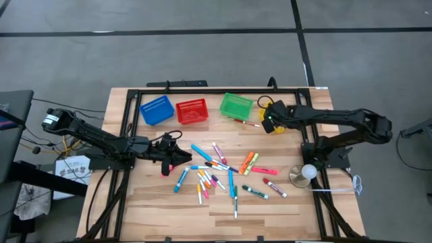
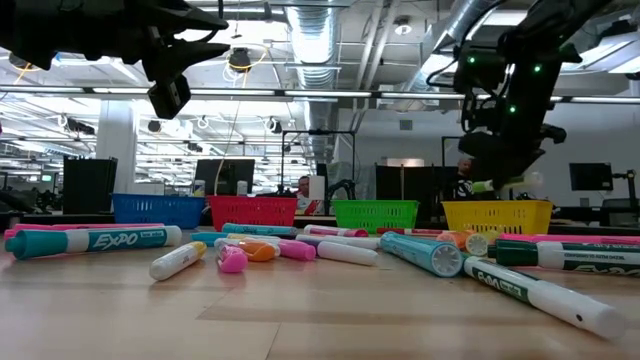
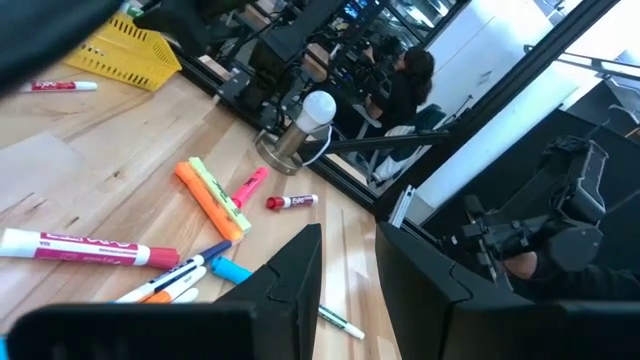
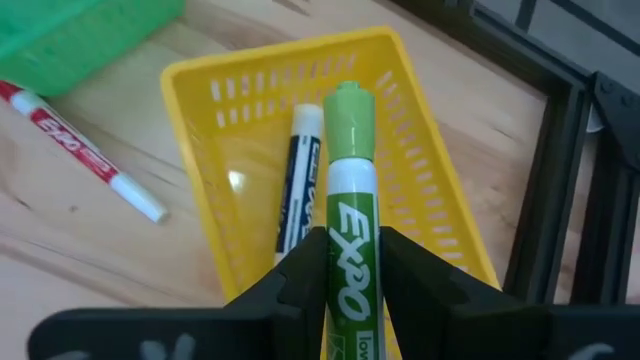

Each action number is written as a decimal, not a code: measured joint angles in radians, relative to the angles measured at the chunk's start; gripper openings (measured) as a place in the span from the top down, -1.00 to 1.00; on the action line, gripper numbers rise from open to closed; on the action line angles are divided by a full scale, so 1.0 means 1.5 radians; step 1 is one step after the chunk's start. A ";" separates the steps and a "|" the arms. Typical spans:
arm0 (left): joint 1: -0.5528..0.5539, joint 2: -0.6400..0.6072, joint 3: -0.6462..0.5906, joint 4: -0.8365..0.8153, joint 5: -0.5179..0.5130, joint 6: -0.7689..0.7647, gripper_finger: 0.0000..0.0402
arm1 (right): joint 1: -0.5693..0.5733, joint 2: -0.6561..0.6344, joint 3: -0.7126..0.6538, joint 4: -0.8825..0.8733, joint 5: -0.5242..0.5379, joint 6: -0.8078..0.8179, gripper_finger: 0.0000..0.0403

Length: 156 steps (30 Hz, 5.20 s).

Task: Pick & Place Markers
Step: Put the large light green marker pen into the yellow bin, then put the large pink marker pen into the yellow bin

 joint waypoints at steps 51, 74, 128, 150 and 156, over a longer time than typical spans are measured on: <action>0.000 0.000 0.000 0.000 -0.027 0.000 0.52 | 0.003 0.023 0.000 0.007 0.001 -0.018 -0.05; -0.009 0.000 0.000 0.000 -0.057 0.003 0.52 | 0.349 0.081 0.027 0.570 -0.008 0.006 0.07; -0.026 0.001 -0.001 0.000 -0.047 -0.020 0.52 | 0.339 0.509 0.232 0.541 -0.081 -0.060 -0.11; -0.025 0.001 -0.001 -0.002 -0.047 -0.010 0.52 | 0.336 0.520 0.231 0.516 -0.070 0.055 0.51; -0.025 0.001 -0.001 -0.002 -0.047 -0.010 0.52 | 0.336 0.519 0.231 0.512 -0.081 0.055 0.69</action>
